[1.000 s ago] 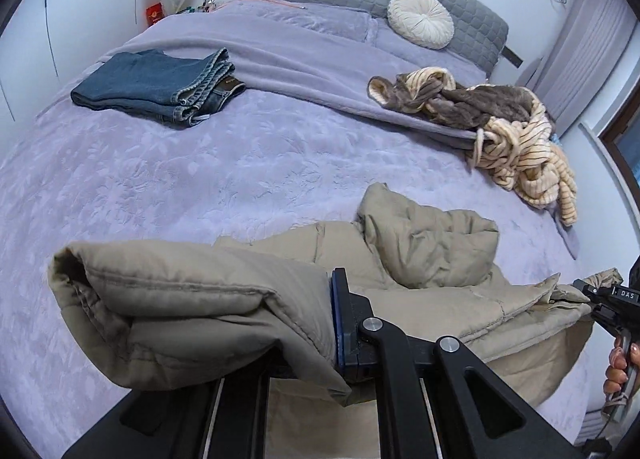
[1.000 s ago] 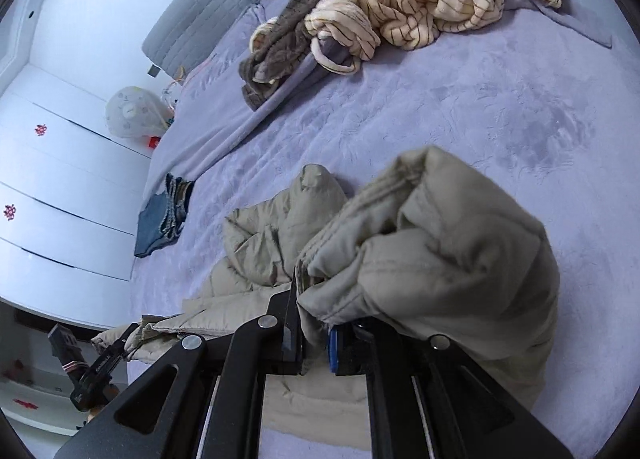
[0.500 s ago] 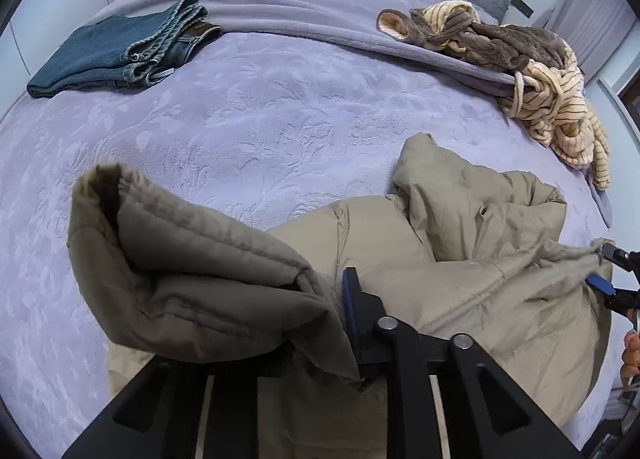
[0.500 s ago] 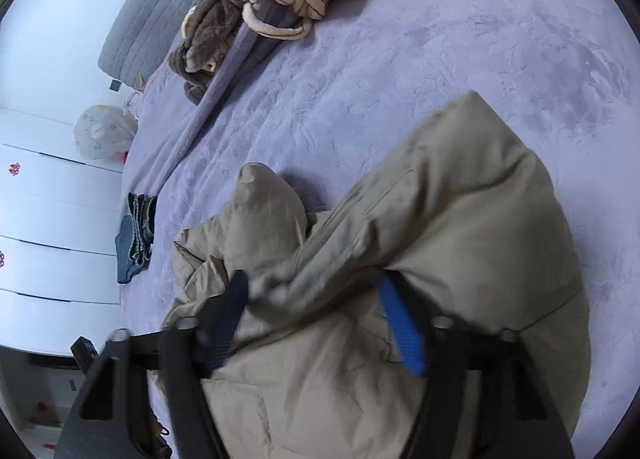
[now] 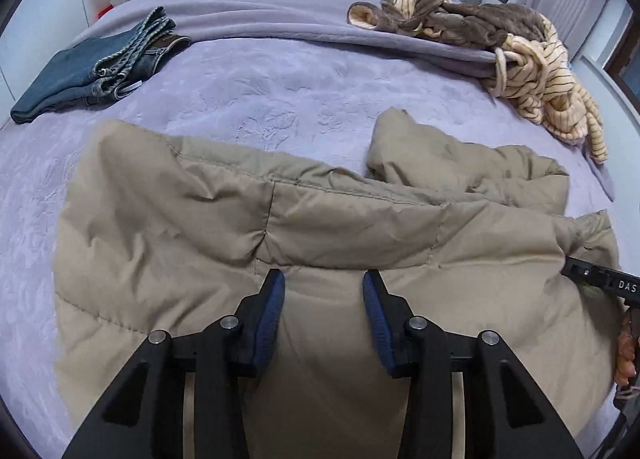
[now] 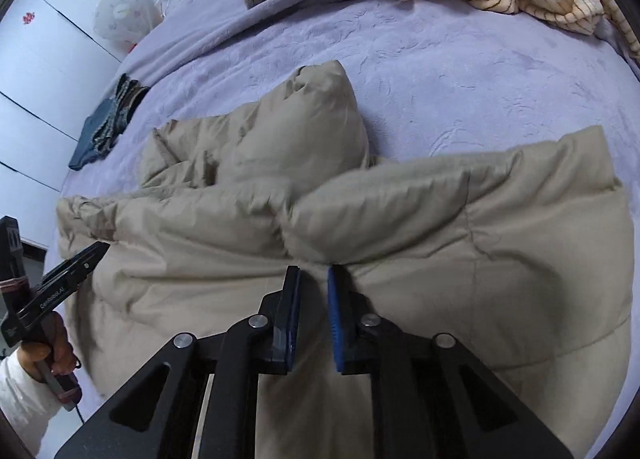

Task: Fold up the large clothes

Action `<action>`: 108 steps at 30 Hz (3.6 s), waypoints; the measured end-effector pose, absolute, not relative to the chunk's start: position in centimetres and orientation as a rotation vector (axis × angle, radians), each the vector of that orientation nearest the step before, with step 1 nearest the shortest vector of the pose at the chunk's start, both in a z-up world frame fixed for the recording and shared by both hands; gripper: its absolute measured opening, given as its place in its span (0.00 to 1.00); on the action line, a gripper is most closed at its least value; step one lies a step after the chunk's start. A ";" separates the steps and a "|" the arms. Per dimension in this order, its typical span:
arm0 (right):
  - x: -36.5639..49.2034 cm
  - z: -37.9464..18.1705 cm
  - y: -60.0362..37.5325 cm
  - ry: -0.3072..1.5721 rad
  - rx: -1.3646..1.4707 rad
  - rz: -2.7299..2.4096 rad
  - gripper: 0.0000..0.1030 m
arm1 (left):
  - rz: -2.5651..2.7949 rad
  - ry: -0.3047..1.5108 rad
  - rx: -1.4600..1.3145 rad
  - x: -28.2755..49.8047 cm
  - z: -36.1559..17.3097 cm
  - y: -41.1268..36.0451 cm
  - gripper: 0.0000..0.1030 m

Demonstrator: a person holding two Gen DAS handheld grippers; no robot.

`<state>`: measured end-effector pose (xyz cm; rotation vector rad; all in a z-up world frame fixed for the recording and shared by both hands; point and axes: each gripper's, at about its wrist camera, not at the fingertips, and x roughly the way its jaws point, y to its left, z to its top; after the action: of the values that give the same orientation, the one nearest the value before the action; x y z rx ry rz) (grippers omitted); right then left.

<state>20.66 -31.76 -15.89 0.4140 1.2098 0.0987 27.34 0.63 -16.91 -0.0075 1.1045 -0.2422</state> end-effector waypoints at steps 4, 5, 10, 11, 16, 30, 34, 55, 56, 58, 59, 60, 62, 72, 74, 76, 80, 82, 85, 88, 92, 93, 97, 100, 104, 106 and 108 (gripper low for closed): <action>23.2 -18.2 -33.0 1.208 0.447 0.085 0.00 | -0.206 1.108 -0.017 30.1 -19.2 0.0 0.43; 23.4 -18.3 -33.1 1.211 0.458 0.086 0.00 | -0.208 1.115 -0.018 30.5 -19.3 -0.1 0.43; 22.8 -16.6 -35.1 1.204 0.412 0.076 0.00 | -0.136 1.061 0.017 31.1 -17.2 2.8 0.44; 22.4 -16.2 -36.2 1.193 0.394 0.036 0.00 | -0.099 1.045 0.026 31.3 -17.0 4.0 0.44; 21.1 -18.0 -42.7 1.187 0.537 -0.130 0.00 | -0.031 1.098 -0.045 33.0 -19.5 8.6 0.44; 20.6 -16.1 -42.3 1.178 0.623 -0.161 0.43 | -0.006 1.116 0.003 31.1 -17.1 8.1 0.56; 17.9 -13.3 -40.5 1.138 0.636 -0.118 0.46 | -0.007 1.107 0.013 28.0 -15.0 8.5 0.80; 1.8 -12.2 -35.3 1.185 0.906 -0.062 0.77 | 0.000 1.257 -0.078 14.3 -13.8 9.1 1.00; 1.4 -12.5 -35.3 1.187 0.927 -0.065 0.77 | 0.003 1.265 -0.078 13.9 -14.1 9.1 1.00; 0.6 -13.3 -35.2 1.189 0.963 -0.071 0.78 | -0.002 1.289 -0.087 13.2 -14.7 9.1 1.00; 0.4 -13.6 -35.1 1.192 0.975 -0.074 0.80 | -0.004 1.298 -0.089 13.0 -14.9 9.1 1.00; 0.2 -14.0 -35.1 1.193 0.992 -0.076 0.80 | -0.004 1.307 -0.089 12.8 -15.2 9.1 1.00; 0.0 -14.9 -35.1 1.193 1.028 -0.080 0.81 | 0.000 1.323 -0.094 12.6 -15.6 9.2 1.00; -0.1 -17.3 -35.9 1.168 1.135 -0.121 0.86 | -0.027 1.339 -0.144 12.2 -16.8 9.1 1.00; -0.3 -17.7 -36.1 1.158 1.155 -0.121 0.86 | -0.047 1.342 -0.181 12.2 -17.0 9.2 1.00; 0.0 -18.2 -36.3 1.152 1.180 -0.122 0.86 | -0.058 1.345 -0.227 12.2 -17.3 9.5 1.00; 0.7 -19.0 -36.5 1.135 1.225 -0.116 0.87 | -0.070 1.346 -0.306 12.1 -17.8 10.4 1.00; 1.0 -19.3 -36.4 1.122 1.242 -0.106 0.94 | -0.073 1.346 -0.330 12.2 -18.0 10.6 1.00; 1.7 -19.5 -36.2 1.096 1.274 -0.085 1.00 | -0.081 1.348 -0.371 12.3 -18.3 11.0 1.00; 2.6 -19.5 -36.0 1.073 1.311 -0.055 1.00 | -0.109 1.339 -0.437 12.3 -18.5 11.5 1.00; 3.0 -19.6 -35.9 1.068 1.327 -0.042 1.00 | -0.164 1.338 -0.626 11.9 -20.0 13.4 1.00; 2.9 -19.8 -35.9 1.069 1.333 -0.038 1.00 | -0.167 1.341 -0.672 11.9 -20.6 13.8 1.00; 2.9 -21.0 -36.0 1.064 1.380 -0.027 1.00 | -0.171 1.324 -0.795 12.6 -22.6 14.7 1.00; 3.8 -21.9 -36.0 1.053 1.416 -0.003 1.00 | -0.178 1.282 -0.832 14.3 -23.0 14.1 1.00; 5.1 -22.4 -35.7 1.041 1.433 0.006 1.00 | -0.128 1.245 -0.845 16.2 -23.2 13.2 0.88; 5.3 -22.7 -35.7 1.044 1.455 -0.018 1.00 | -0.116 1.231 -0.829 16.5 -23.2 13.1 0.54; 5.1 -22.7 -35.9 1.032 1.488 -0.041 0.85 | -0.148 1.205 -0.808 16.5 -22.4 13.1 0.27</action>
<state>5.07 -35.86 -22.69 1.4884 1.0319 -0.0407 16.47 13.06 -22.44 -0.8076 1.2049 -0.1481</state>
